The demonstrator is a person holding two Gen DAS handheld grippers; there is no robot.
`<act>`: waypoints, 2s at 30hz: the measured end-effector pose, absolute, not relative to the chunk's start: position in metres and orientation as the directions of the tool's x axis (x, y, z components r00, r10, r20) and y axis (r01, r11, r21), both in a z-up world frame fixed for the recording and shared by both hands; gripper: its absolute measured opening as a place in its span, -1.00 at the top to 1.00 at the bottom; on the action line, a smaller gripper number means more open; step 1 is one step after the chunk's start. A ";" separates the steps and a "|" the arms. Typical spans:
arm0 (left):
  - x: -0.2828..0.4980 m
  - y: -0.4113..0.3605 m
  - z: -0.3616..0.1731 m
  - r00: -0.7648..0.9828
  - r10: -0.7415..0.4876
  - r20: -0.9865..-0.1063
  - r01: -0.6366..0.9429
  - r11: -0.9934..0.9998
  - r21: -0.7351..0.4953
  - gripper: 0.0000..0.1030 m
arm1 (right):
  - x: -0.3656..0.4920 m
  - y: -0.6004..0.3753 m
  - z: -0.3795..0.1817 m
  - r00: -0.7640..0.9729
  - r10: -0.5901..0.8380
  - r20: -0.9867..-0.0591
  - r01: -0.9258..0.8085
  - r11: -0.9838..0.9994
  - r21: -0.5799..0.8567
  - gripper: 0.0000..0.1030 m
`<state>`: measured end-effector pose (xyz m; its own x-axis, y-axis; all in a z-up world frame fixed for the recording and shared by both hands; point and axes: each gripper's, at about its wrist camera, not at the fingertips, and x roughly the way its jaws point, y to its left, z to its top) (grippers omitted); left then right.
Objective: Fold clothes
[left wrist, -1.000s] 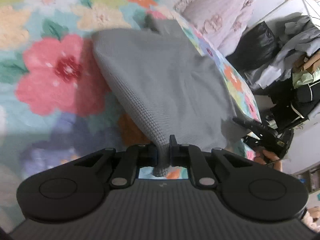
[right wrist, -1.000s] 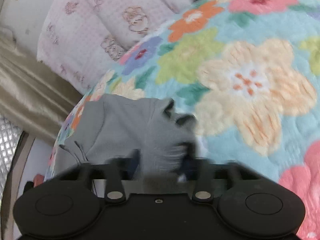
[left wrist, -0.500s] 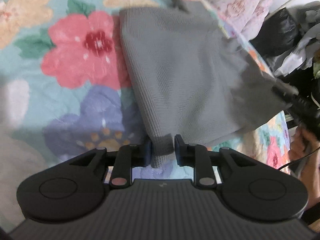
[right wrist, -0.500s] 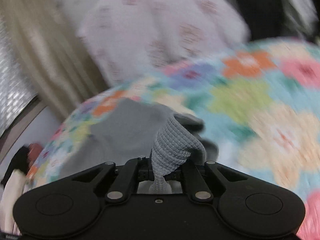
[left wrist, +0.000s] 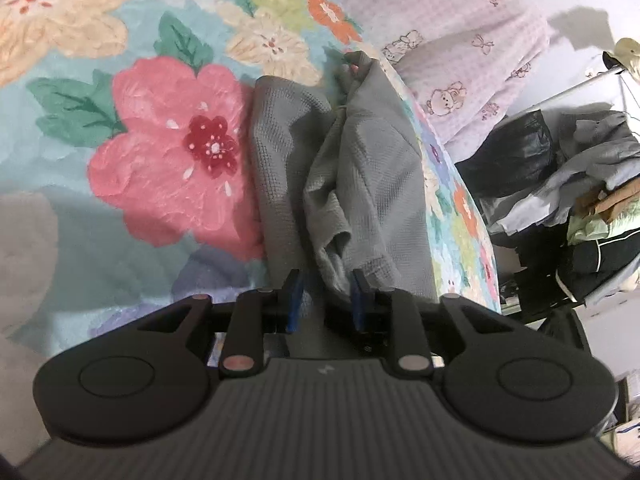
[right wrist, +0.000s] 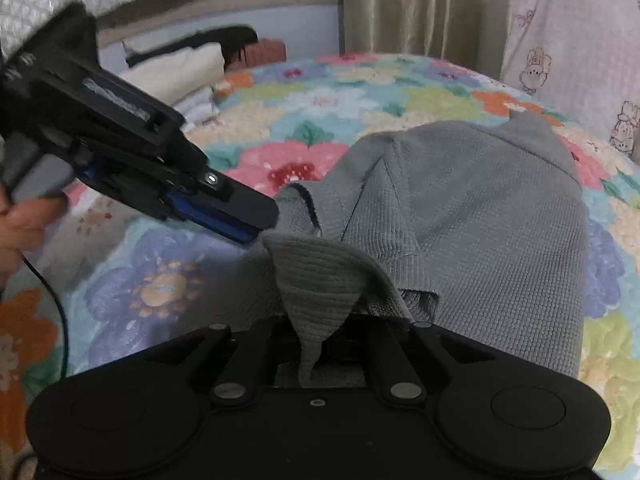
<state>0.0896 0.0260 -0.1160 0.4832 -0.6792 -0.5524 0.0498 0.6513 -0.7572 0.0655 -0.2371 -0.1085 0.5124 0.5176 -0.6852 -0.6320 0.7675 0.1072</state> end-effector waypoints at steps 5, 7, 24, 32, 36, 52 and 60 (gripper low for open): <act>0.103 0.021 -0.115 0.503 -0.696 -0.513 0.089 0.632 -0.770 0.17 | 0.068 -0.255 -0.103 0.496 0.570 -0.656 -0.622 0.760 0.190 0.85; 0.107 0.021 -0.116 0.513 -0.702 -0.493 0.093 0.617 -0.781 0.07 | 0.060 -0.249 -0.103 0.509 0.568 -0.647 -0.642 0.751 0.154 0.84; 0.098 -0.007 -0.117 0.505 -0.642 -0.577 0.215 0.741 -0.637 0.44 | 0.019 -0.200 -0.114 0.737 0.301 -0.605 -0.322 0.944 0.078 0.50; 0.080 -0.004 -0.112 0.509 -0.633 -0.583 0.200 0.746 -0.636 0.44 | -0.021 -0.208 -0.104 0.793 0.221 -0.567 -0.194 0.975 0.108 0.37; 0.068 -0.012 -0.102 0.521 -0.635 -0.570 0.228 0.747 -0.624 0.44 | -0.024 -0.222 -0.102 0.789 0.255 -0.559 -0.202 0.967 0.156 0.36; 0.067 -0.014 -0.087 0.520 -0.576 -0.631 0.213 0.803 -0.557 0.42 | -0.020 -0.227 -0.106 0.733 0.445 -0.515 -0.377 0.895 0.237 -0.15; 0.073 0.004 -0.082 0.553 -0.572 -0.606 0.185 0.793 -0.580 0.42 | -0.012 -0.217 -0.090 0.608 0.578 -0.544 -0.572 0.794 0.204 -0.14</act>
